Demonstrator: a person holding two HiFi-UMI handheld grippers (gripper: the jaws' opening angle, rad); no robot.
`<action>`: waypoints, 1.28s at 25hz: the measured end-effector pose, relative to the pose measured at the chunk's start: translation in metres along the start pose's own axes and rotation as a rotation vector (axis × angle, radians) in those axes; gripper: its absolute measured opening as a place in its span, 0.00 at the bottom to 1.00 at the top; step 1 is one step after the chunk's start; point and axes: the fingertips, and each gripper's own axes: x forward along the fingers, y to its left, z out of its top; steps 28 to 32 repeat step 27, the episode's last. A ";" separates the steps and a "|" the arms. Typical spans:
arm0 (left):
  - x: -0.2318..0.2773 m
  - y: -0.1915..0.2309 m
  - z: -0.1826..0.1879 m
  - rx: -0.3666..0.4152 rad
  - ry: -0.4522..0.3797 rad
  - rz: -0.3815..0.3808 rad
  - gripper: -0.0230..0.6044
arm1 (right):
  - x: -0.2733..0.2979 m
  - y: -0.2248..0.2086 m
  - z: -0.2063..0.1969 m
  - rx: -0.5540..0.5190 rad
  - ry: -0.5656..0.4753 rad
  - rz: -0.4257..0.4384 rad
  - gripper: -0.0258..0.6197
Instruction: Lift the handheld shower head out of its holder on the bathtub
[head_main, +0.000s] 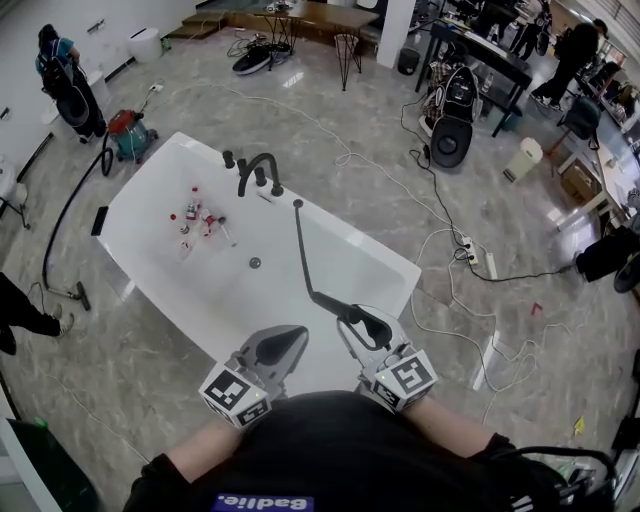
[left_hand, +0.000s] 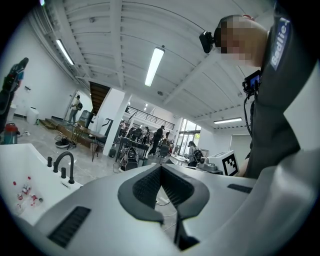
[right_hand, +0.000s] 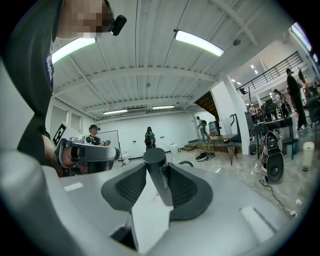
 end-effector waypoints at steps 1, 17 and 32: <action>-0.001 0.001 0.000 0.000 -0.002 0.002 0.04 | 0.000 0.000 0.000 0.000 0.001 -0.001 0.23; -0.002 0.003 -0.002 -0.001 -0.017 0.009 0.04 | 0.002 -0.003 -0.001 0.015 0.000 -0.013 0.23; -0.002 0.005 0.002 -0.002 -0.019 0.015 0.04 | 0.005 -0.002 0.000 0.017 0.001 -0.014 0.23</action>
